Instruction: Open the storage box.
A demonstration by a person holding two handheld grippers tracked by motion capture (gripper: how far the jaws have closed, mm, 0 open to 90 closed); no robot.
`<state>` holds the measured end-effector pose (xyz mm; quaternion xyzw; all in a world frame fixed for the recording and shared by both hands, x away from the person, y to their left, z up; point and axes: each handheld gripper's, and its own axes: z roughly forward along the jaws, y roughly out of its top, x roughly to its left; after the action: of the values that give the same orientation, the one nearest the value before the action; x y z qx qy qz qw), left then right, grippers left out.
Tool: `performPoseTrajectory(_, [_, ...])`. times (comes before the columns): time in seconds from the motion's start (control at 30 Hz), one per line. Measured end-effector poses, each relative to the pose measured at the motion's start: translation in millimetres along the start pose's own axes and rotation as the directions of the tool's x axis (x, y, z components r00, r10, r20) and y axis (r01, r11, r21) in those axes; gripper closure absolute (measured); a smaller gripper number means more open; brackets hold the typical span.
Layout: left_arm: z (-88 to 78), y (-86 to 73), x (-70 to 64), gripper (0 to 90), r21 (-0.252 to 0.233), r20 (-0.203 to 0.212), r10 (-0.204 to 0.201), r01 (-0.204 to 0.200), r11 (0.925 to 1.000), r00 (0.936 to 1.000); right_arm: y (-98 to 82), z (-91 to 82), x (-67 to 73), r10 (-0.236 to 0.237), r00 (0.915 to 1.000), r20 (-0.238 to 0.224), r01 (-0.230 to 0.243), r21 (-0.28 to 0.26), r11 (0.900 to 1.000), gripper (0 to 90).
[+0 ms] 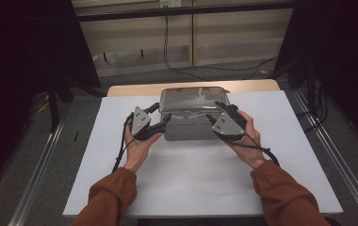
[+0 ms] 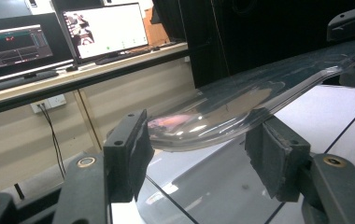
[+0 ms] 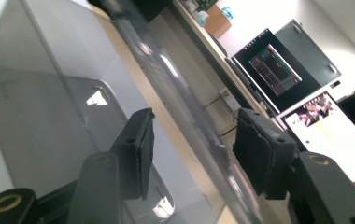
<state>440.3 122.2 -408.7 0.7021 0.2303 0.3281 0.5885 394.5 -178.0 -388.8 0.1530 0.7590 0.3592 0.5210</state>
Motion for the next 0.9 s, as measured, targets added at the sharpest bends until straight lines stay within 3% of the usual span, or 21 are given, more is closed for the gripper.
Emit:
performPoseTrajectory(0.17, [1.7, 1.5, 1.0, 39.9, -0.004, 0.002, -0.02, 0.02, 0.9998, 0.9998, -6.9, -0.3, -11.2, 0.107, 0.9942, -0.001, -0.107, -0.019, 0.994, 48.7])
performPoseTrajectory(0.27, [2.3, 2.5, 2.6, 40.4, -0.009, -0.001, -0.028, 0.028, 0.9996, 0.9996, -11.4, 0.2, -15.7, 0.145, 0.9894, -0.009, -0.145, -0.019, 0.989, 50.2])
performPoseTrajectory(0.4, [2.7, 2.3, 4.8, 42.4, -0.009, 0.002, -0.028, 0.028, 0.9996, 0.9996, -18.9, 2.5, -22.3, 0.23, 0.9723, -0.039, -0.232, -0.03, 0.972, 51.4])
performPoseTrajectory(0.47, [2.9, 2.3, 5.4, 42.5, -0.011, 0.003, -0.03, 0.03, 0.9995, 0.9995, -20.0, 2.8, -23.4, 0.236, 0.9709, -0.038, -0.238, -0.032, 0.971, 51.5])
performPoseTrajectory(0.57, [3.5, 3.7, 6.3, 43.1, -0.014, 0.003, -0.029, 0.029, 0.9995, 0.9996, -23.9, 3.5, -27.2, 0.272, 0.9613, -0.046, -0.274, -0.042, 0.961, 51.6])
performPoseTrajectory(0.6, [4.4, 4.8, 6.1, 43.3, -0.021, 0.001, -0.037, 0.037, 0.9991, 0.9993, -25.8, 3.9, -29.6, 0.294, 0.9546, -0.048, -0.296, -0.053, 0.954, 51.9])
performPoseTrajectory(0.7, [5.9, 8.5, 8.4, 43.1, -0.016, 0.011, -0.041, 0.041, 0.999, 0.9991, -26.8, 4.0, -31.8, 0.308, 0.9498, -0.054, -0.311, -0.066, 0.948, 52.2])
performPoseTrajectory(0.77, [6.6, 10.2, 11.3, 43.9, -0.018, 0.005, -0.04, 0.04, 0.999, 0.9992, -28.0, 4.1, -34.2, 0.343, 0.937, -0.064, -0.348, -0.094, 0.933, 52.6])
performPoseTrajectory(0.9, [9.9, 12.8, 13.5, 43.9, -0.021, 0.003, -0.041, 0.042, 0.9989, 0.9991, -28.3, 4.8, -35.4, 0.344, 0.9368, -0.064, -0.349, -0.108, 0.931, 53.0])
